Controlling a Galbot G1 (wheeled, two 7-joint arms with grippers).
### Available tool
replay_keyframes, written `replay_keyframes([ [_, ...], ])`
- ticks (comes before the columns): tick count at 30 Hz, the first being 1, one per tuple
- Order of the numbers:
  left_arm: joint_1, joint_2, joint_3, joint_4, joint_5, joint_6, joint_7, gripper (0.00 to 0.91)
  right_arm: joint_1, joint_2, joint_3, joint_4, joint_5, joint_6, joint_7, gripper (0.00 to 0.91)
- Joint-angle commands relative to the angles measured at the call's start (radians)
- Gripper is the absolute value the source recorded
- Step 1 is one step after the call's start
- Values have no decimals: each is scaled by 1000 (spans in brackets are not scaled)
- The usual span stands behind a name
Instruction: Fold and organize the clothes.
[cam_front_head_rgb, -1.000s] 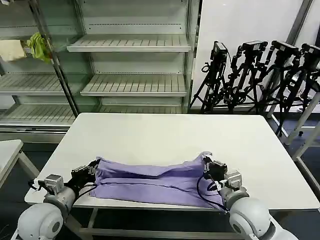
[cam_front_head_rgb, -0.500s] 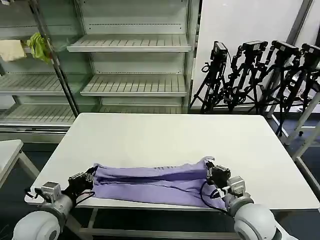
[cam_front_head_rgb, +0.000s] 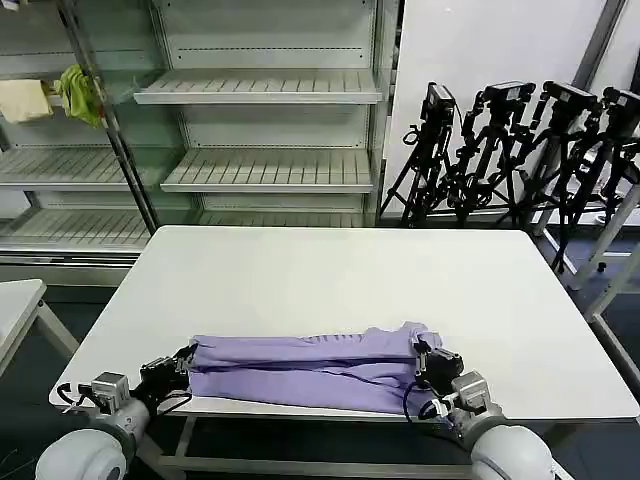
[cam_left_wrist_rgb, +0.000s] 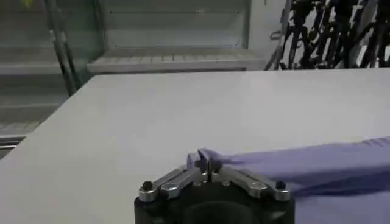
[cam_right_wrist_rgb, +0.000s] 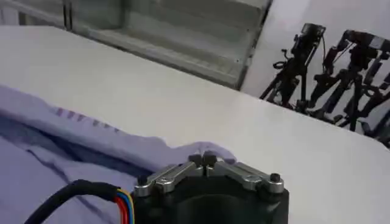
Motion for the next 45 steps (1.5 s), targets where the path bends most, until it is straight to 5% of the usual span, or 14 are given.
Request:
replay_keyframes([
  [1,8,0,8,8,20,1,-3,161,-28,-4,0,2,-21,-2,2,0],
  [3,9,-1,11,12,29,1,-5,161,-37,-8,0,3,-29,-2,4,0],
  [5,11,-2,12,14,37,1,-6,242,-49,-11,1,4,-34,-8,9,322],
  [6,11,-2,12,14,38,1,-7,504,-53,-12,1,6,-36,-14,13,776],
  [7,11,-3,13,16,40,1,-7,867,-58,-13,1,7,-39,-20,17,907],
  [26,55,-2,-109,-59,88,-3,-21,907,-160,-50,51,124,-176,-31,122,907],
  [45,63,-102,-43,-71,-98,2,-86,907,-9,-11,210,278,-76,-30,142,907],
])
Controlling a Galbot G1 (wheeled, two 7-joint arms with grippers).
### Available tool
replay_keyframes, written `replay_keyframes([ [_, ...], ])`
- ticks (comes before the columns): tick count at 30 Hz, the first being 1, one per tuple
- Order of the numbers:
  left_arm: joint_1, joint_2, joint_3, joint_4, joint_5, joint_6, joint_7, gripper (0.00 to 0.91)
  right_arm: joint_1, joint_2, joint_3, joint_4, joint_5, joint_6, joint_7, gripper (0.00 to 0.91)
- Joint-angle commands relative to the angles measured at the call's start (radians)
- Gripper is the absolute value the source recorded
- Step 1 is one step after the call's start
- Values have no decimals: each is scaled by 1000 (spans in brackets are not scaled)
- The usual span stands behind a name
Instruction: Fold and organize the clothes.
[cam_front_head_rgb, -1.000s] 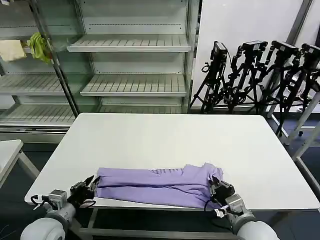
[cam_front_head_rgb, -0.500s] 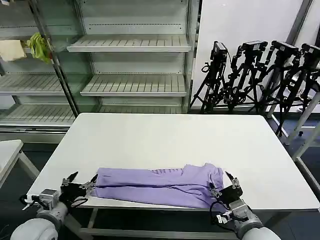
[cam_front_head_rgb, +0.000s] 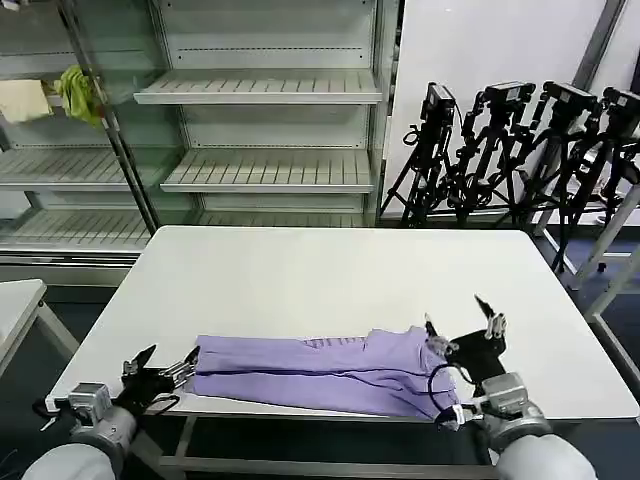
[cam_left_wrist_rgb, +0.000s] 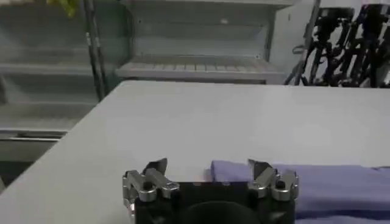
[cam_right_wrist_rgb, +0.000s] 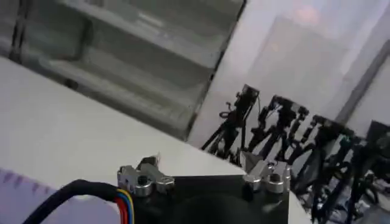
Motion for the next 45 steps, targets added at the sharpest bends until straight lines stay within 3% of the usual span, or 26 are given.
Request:
replay_keyframes([
  [1,-1,-35,31,14,-47,1,-13,907,41,6,45,50,22,0,9,907],
  [8,-6,-52,52,45,-35,0,-6,907,47,16,41,62,28,1,11,907],
  [13,-8,-64,64,57,-23,0,-1,705,49,14,41,72,29,5,10,907],
  [23,-7,-86,87,71,8,-1,11,635,41,19,40,91,29,11,12,907],
  [25,-7,-88,89,73,11,-1,12,524,39,19,39,95,30,12,13,907],
  [27,-7,-90,89,73,13,-1,13,292,38,19,40,97,29,12,12,907],
  [34,-7,-92,88,71,17,-1,18,20,35,21,37,107,28,15,14,907],
  [45,-28,-97,83,80,21,-2,23,10,22,30,33,105,17,25,12,907],
])
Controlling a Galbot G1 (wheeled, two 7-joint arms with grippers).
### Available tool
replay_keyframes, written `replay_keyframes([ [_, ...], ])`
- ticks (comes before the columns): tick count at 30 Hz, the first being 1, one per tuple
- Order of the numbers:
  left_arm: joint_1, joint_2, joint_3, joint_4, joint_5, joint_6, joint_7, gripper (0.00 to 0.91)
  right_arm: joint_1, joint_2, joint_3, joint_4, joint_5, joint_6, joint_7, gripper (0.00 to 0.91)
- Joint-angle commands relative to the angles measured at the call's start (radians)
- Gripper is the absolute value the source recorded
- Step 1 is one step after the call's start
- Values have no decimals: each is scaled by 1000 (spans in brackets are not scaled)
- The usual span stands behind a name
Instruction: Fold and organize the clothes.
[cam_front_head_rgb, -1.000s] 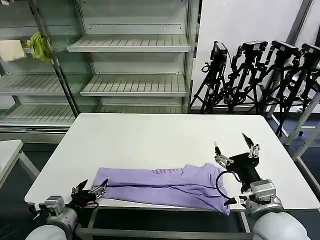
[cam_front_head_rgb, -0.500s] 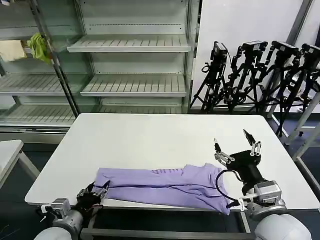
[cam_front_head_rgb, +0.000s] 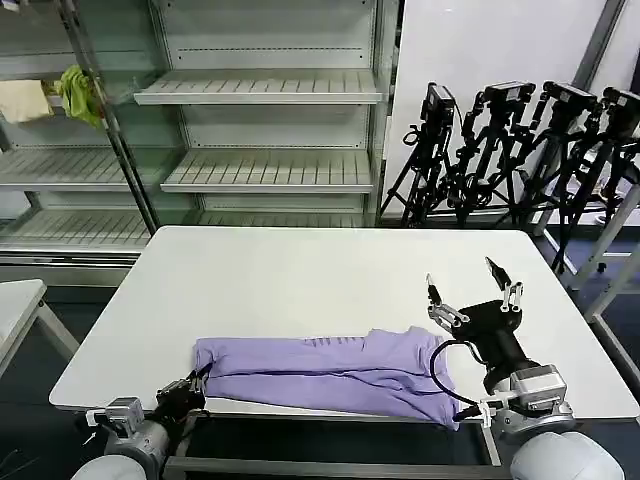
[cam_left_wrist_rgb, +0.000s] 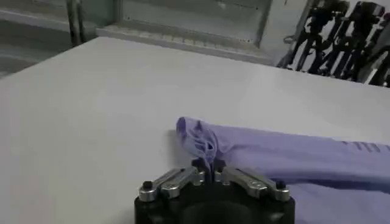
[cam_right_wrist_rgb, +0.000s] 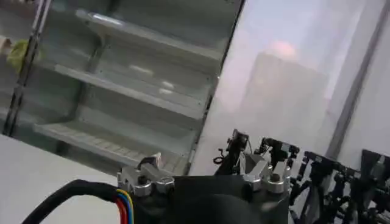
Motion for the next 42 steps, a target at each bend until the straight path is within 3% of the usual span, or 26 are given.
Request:
replay_keyframes([
  [1,-21,1,-5,15,3,1,-1,10,-1,1,0,0,-2,2,0,907],
  [16,-108,108,-177,161,-55,1,5,10,29,1,-18,-32,-1,18,-9,907],
  [25,-94,129,-231,180,-51,1,3,10,40,3,-37,-48,-6,30,-16,907],
  [33,-81,137,-255,126,-61,2,3,10,36,4,-37,-46,-8,34,-17,907],
  [42,-81,129,-192,-60,-104,4,-16,10,32,8,-35,-48,-8,38,-16,907],
])
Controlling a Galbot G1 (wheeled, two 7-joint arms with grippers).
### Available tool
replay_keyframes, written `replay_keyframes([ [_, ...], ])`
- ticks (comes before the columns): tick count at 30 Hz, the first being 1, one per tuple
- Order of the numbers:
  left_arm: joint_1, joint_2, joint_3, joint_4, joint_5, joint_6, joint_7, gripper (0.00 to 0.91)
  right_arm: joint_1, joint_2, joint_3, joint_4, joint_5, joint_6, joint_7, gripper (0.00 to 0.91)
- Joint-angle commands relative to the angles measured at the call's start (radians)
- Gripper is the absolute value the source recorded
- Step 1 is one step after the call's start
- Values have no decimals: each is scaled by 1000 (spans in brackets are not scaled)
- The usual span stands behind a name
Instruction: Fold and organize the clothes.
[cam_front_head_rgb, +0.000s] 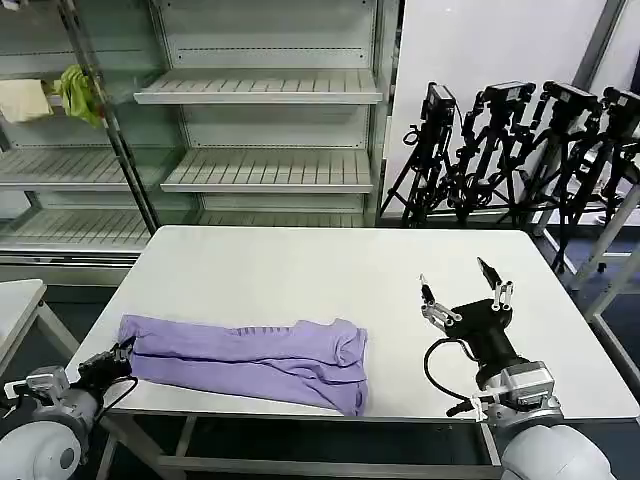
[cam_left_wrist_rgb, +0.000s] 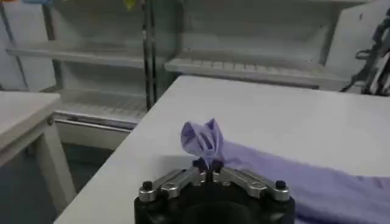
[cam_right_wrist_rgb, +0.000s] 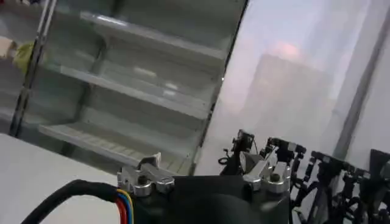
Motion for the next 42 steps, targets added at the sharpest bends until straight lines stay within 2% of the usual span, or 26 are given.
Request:
replay_keyframes([
  [1,-6,1,44,-151,-24,1,-8,10,2,3,-2,-2,1,6,-1,907],
  [11,-56,-32,226,-249,-17,1,-26,10,25,14,26,-10,22,57,-20,907],
  [25,-109,-86,419,-239,6,1,-45,10,38,22,61,-21,30,74,-26,907],
  [42,-181,-139,579,-199,22,0,-43,10,19,46,75,-30,13,91,-27,907],
])
